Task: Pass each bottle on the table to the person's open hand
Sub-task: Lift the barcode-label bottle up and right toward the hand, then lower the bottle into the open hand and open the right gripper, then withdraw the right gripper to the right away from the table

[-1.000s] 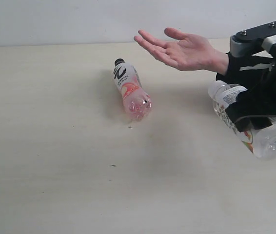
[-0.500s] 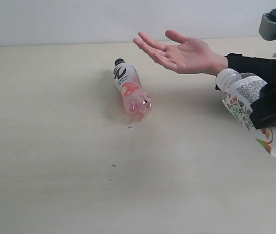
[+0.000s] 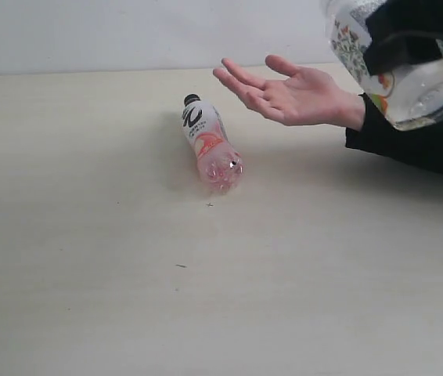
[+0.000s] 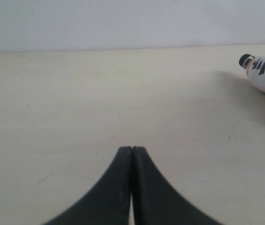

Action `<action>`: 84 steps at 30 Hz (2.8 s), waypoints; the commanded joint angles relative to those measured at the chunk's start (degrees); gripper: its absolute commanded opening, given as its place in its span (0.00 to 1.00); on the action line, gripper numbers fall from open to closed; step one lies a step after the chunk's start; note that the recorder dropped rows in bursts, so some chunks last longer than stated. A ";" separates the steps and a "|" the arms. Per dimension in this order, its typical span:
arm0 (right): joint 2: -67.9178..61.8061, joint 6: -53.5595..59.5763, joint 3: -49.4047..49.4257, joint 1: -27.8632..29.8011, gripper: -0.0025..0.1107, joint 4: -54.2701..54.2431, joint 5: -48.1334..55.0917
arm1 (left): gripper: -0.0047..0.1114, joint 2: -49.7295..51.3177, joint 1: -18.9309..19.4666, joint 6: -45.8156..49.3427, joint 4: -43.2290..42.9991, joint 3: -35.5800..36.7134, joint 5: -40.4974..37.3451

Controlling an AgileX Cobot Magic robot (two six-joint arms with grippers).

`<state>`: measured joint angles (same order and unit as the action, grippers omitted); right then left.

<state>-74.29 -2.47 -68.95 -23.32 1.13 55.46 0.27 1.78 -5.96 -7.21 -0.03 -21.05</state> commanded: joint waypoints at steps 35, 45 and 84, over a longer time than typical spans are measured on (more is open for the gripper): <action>-28.95 -1.69 -12.09 0.00 0.72 -2.45 -9.91 | 0.06 -0.27 -0.24 -0.21 -0.01 0.03 0.34; -23.84 -1.56 -12.09 0.00 0.78 0.87 -10.91 | 0.06 -0.27 -0.24 -0.21 -0.01 0.03 0.34; 35.81 0.14 48.54 0.00 0.02 -4.21 -49.51 | 0.06 -0.27 -0.24 -0.23 -0.01 0.03 0.24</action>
<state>-38.83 0.00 -21.36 -23.32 -2.96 10.61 0.27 1.78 -5.96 -7.21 -0.03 -21.05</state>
